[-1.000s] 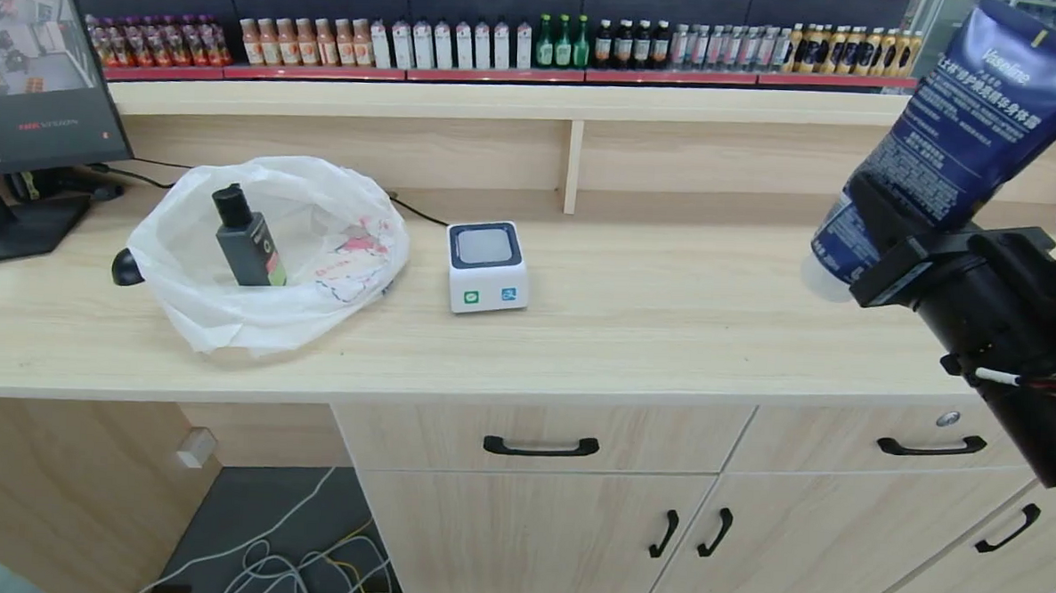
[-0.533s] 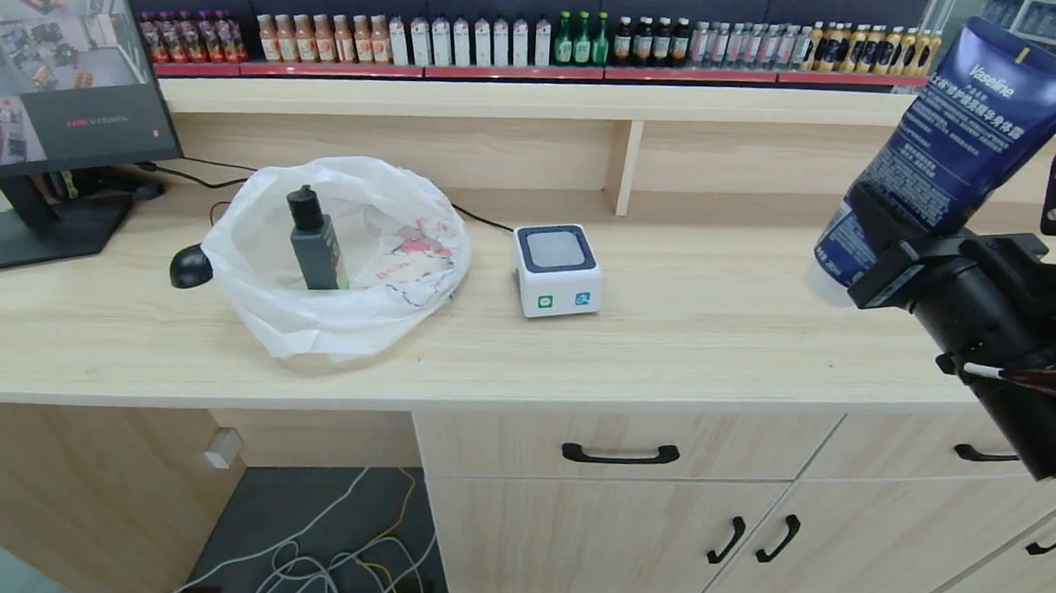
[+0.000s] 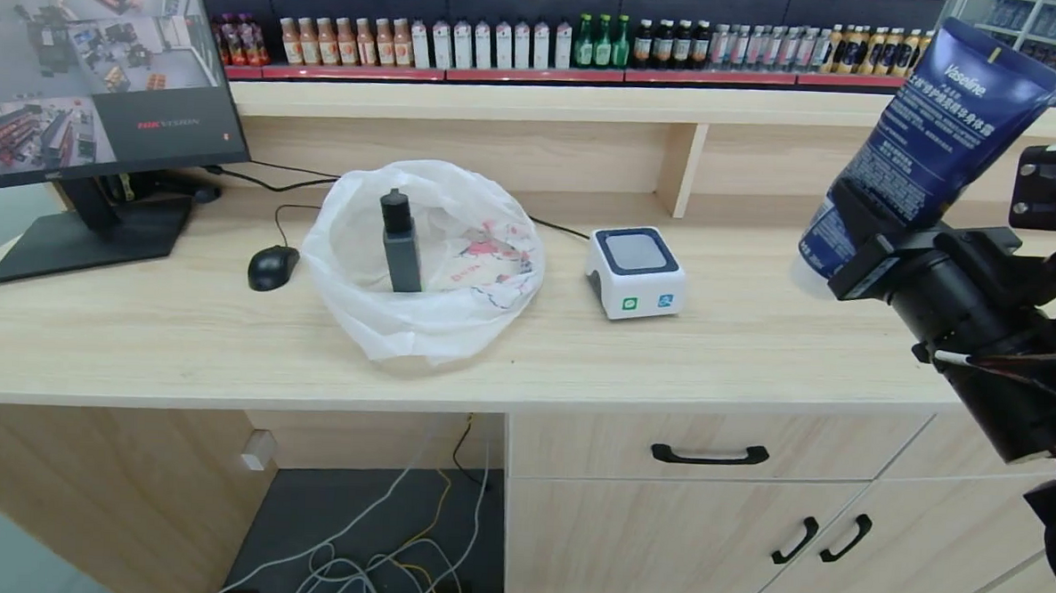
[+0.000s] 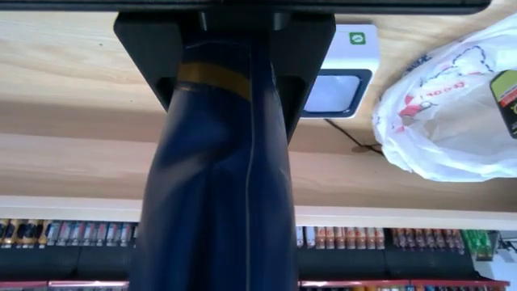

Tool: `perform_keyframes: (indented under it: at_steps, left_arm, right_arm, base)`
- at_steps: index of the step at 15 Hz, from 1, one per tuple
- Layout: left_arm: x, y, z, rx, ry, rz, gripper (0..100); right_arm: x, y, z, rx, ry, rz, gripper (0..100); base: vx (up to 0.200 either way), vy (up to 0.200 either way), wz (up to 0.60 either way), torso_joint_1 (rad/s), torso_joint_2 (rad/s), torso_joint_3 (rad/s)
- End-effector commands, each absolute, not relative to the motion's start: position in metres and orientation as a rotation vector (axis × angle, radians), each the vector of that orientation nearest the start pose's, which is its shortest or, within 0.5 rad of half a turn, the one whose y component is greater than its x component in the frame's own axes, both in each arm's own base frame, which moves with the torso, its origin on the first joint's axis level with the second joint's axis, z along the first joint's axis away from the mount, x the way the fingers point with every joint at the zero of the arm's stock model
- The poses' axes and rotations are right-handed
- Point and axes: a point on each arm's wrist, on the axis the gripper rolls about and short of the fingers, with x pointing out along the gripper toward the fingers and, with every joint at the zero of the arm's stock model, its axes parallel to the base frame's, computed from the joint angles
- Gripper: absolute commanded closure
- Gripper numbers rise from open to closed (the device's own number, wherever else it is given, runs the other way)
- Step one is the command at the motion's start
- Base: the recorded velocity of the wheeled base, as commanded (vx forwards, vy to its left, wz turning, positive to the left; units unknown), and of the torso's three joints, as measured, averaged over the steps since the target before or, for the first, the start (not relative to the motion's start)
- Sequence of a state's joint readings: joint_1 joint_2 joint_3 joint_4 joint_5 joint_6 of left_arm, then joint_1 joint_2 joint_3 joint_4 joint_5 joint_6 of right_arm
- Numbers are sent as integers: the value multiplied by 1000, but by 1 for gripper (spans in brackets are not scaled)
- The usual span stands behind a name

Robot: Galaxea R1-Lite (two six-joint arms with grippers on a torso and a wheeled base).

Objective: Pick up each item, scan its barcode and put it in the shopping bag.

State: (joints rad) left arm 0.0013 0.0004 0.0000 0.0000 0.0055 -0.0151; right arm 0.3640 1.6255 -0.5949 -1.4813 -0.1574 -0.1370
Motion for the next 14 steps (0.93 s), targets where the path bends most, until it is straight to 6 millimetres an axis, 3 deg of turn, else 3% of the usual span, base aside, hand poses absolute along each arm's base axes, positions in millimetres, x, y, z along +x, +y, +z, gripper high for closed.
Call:
perform_keyframes:
  at_steps: [1,7,10,14]
  left_arm:
    - [-23,0,75,-15,0,8,0]
    - [-23,0,75,-15,0,8,0]
    - [-23,0,75,-9,0,8,0]
    - [-23,0,75,-9,0,8,0]
  right_arm:
    - [246,91,226,-27,-423,188,100]
    - [244,92,214,-40,-389,235,100]
    - [255,96,209,42,-389,254,100]
    - [261,95,209,27,-399,246,100]
  base:
    - [0,200,0,2,2,-2]
    - [0,200,0,6,2,3]
    - [0,0,0,0,0,0]
    - [0,0,0,0,0,0]
